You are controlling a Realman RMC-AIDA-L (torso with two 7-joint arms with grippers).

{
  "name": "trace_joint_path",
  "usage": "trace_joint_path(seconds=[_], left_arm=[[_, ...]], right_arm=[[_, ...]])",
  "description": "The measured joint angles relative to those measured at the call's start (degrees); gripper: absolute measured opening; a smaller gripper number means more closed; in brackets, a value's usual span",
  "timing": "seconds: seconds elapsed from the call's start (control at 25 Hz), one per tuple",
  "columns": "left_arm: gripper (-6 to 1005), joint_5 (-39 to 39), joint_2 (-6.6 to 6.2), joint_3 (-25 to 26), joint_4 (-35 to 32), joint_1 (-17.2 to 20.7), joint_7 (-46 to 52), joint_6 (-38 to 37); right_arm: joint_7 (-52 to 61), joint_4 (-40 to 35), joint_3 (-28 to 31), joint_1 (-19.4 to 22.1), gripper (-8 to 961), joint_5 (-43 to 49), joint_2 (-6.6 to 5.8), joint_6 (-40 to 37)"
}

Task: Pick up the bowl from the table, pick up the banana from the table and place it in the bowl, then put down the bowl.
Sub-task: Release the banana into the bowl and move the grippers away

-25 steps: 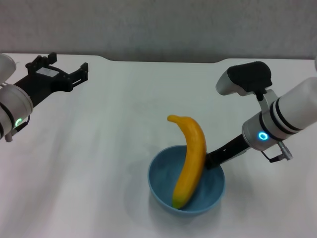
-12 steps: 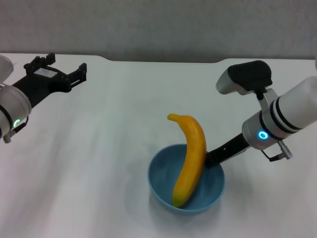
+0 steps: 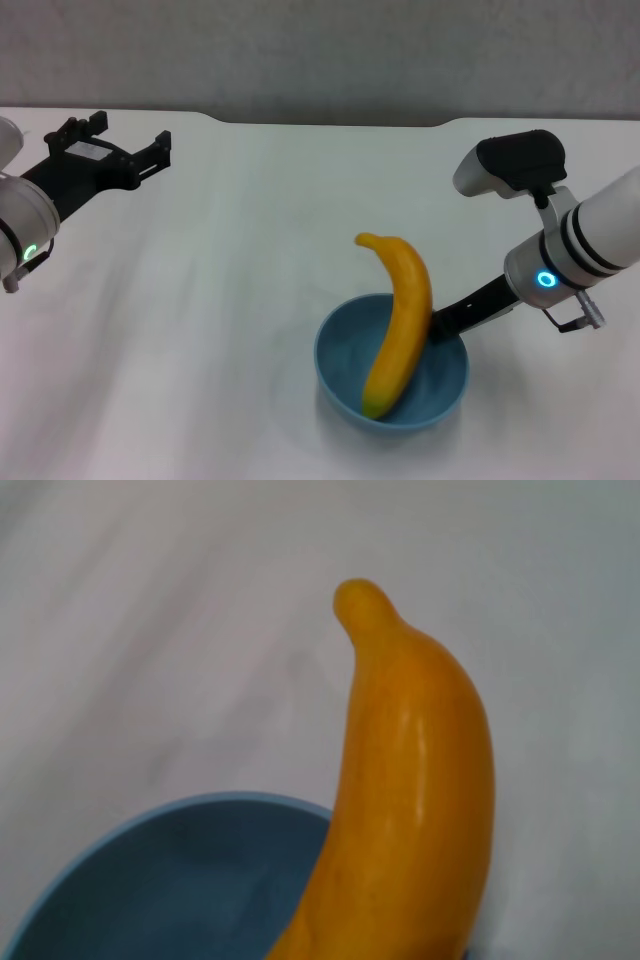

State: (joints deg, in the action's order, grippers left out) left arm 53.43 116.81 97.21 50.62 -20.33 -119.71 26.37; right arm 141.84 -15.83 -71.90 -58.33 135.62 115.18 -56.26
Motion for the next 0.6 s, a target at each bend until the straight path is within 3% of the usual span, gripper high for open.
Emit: trace_joint_path(seconds=[0.6], left_arm=[[898, 0.0, 0.00, 0.0, 0.0, 0.4, 0.0, 0.0]], right_arm=[[3.3, -3.8, 0.5, 2.2, 31, 3.8, -0.05, 0.4]])
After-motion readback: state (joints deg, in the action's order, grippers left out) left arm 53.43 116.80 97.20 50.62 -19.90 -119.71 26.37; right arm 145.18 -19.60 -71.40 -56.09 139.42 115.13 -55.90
